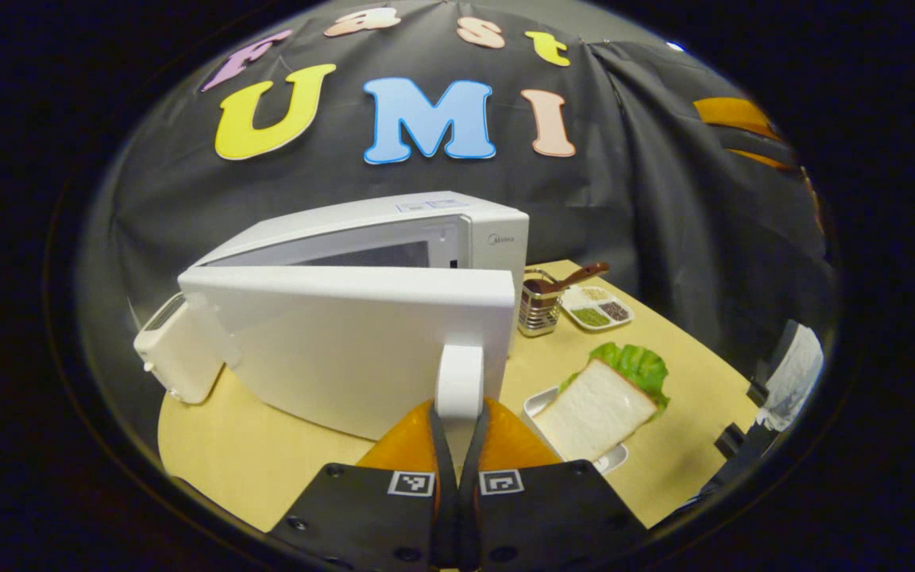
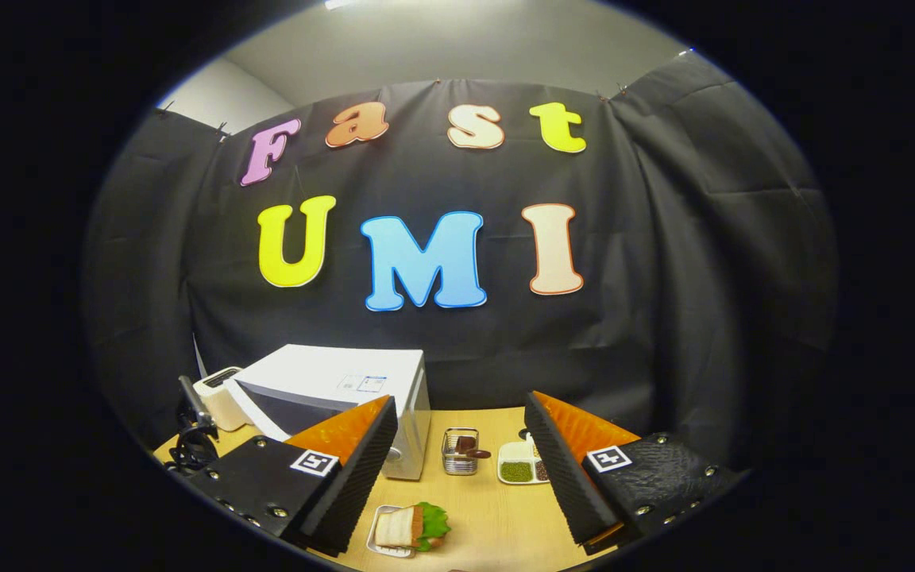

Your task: Open the microwave oven with the left hand, put the food in, and close the microwave oven.

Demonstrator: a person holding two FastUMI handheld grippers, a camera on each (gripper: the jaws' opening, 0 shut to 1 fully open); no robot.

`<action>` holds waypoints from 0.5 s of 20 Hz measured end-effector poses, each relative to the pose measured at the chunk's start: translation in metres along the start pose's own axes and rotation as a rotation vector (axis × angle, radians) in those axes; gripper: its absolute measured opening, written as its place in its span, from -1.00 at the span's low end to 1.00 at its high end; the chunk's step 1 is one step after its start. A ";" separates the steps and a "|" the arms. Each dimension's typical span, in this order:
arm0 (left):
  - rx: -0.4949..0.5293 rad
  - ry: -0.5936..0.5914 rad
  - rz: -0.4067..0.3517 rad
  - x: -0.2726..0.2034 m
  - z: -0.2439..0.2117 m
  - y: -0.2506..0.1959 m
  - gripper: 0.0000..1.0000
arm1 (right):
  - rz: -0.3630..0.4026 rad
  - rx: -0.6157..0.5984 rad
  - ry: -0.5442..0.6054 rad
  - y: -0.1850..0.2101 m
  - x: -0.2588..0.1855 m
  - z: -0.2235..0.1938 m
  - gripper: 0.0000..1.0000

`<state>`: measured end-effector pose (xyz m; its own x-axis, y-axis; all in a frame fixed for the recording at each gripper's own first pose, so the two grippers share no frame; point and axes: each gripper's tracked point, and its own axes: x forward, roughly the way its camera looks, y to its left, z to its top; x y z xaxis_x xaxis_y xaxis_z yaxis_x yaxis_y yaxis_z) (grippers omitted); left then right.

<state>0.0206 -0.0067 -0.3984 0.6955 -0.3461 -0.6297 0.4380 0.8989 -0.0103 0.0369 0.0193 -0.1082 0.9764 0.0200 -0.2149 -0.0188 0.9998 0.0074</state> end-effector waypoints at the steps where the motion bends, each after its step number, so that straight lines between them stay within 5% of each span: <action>1: 0.014 0.009 -0.015 -0.015 -0.009 0.006 -0.89 | 0.007 0.000 -0.002 0.006 -0.002 0.000 0.95; 10: 0.021 0.068 0.008 -0.139 -0.086 0.103 -0.88 | 0.050 0.000 0.025 0.073 -0.019 -0.018 0.96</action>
<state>-0.0795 0.1571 -0.3785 0.6591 -0.3191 -0.6810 0.4448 0.8956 0.0109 0.0132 0.0917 -0.1212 0.9685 0.0702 -0.2388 -0.0677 0.9975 0.0188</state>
